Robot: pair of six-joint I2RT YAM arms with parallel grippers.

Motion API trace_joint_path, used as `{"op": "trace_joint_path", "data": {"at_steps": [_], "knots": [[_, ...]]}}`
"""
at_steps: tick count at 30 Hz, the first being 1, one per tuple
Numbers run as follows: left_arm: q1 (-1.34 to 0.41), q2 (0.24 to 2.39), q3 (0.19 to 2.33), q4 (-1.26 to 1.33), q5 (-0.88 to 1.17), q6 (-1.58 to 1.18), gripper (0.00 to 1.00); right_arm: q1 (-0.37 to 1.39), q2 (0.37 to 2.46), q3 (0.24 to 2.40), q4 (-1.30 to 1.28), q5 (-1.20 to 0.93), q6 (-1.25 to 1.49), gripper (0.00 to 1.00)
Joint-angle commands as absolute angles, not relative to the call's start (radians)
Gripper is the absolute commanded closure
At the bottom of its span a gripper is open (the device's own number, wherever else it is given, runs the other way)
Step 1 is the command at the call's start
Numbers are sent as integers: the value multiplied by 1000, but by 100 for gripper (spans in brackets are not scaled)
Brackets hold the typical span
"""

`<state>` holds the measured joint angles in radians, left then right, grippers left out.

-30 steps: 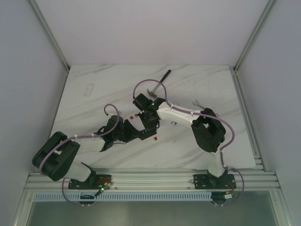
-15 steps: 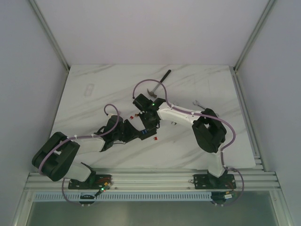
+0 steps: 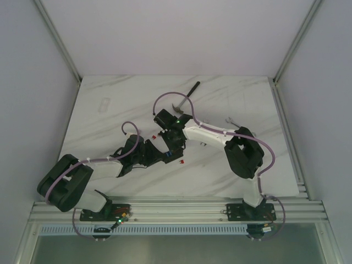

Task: Snap on the fuse box
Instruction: Install the fuse at the fuse box base.

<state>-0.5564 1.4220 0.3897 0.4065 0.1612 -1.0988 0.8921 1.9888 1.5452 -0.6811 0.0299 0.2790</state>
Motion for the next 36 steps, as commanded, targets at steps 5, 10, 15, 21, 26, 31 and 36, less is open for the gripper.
{"op": "trace_joint_path", "data": {"at_steps": [5, 10, 15, 21, 26, 31, 36], "knots": [[-556, 1459, 363, 247, 104, -1068, 52, 898, 2023, 1567, -712, 50, 289, 82], [-556, 1465, 364, 247, 104, -1068, 52, 898, 2046, 1551, -750, 92, 290, 89], [-557, 1462, 361, 246, 104, -1069, 52, 903, 2093, 1556, -789, 90, 284, 100], [-557, 1464, 358, 245, 101, -1071, 52, 913, 2153, 1483, -856, 87, 259, 100], [-557, 1467, 353, 245, 99, -1072, 52, 919, 2176, 1318, -851, 84, 244, 100], [-557, 1472, 353, 246, 97, -1072, 52, 947, 2264, 1278, -812, 37, 231, 100], [-558, 1463, 345, 245, 91, -1075, 52, 964, 2330, 1255, -776, 14, 224, 100]]}}
